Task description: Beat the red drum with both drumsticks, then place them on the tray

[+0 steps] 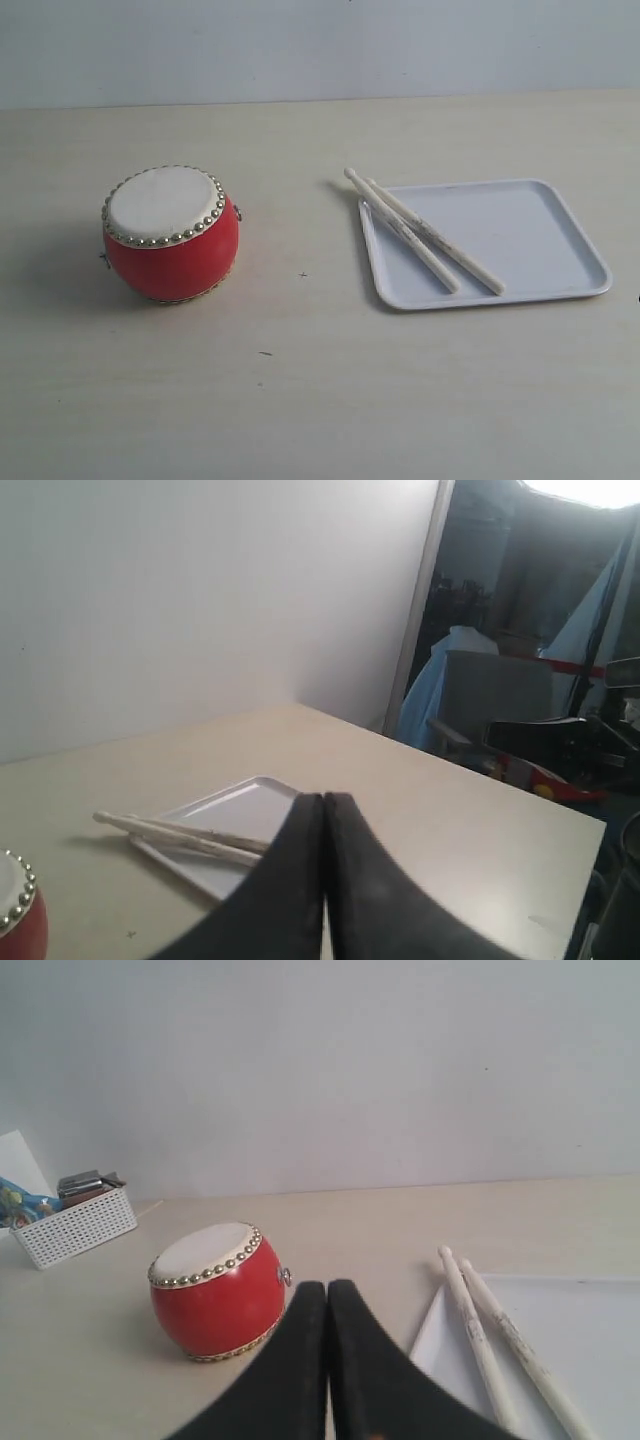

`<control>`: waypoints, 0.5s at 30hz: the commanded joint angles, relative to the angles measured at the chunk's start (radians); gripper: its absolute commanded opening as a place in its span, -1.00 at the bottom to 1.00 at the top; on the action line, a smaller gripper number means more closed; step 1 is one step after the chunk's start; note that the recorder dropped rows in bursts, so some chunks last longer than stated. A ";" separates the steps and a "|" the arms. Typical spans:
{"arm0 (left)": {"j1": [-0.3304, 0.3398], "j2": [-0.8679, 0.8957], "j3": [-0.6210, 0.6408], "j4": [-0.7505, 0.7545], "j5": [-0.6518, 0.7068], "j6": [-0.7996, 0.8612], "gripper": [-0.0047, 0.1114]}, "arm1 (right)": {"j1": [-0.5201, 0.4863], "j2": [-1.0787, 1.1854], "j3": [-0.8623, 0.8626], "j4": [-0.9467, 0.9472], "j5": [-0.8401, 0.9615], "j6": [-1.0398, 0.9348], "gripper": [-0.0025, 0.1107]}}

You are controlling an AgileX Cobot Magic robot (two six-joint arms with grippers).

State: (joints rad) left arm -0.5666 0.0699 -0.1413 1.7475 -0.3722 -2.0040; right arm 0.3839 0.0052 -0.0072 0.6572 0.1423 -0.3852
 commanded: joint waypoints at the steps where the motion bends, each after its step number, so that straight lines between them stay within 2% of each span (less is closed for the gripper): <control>1: -0.002 -0.005 0.044 -0.003 0.029 0.013 -0.92 | 0.000 -0.005 0.007 -0.001 -0.015 -0.012 -0.96; 9: -0.002 -0.005 0.135 -0.003 0.036 0.064 -0.92 | 0.000 -0.005 0.007 -0.007 0.042 -0.026 -0.96; 15: -0.002 -0.005 0.141 -0.003 0.078 0.066 -0.92 | 0.000 -0.005 0.007 -0.007 0.074 -0.026 -0.96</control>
State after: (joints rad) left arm -0.5666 0.0699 -0.0035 1.7475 -0.3119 -1.9433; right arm 0.3839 0.0052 -0.0047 0.6572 0.2026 -0.4002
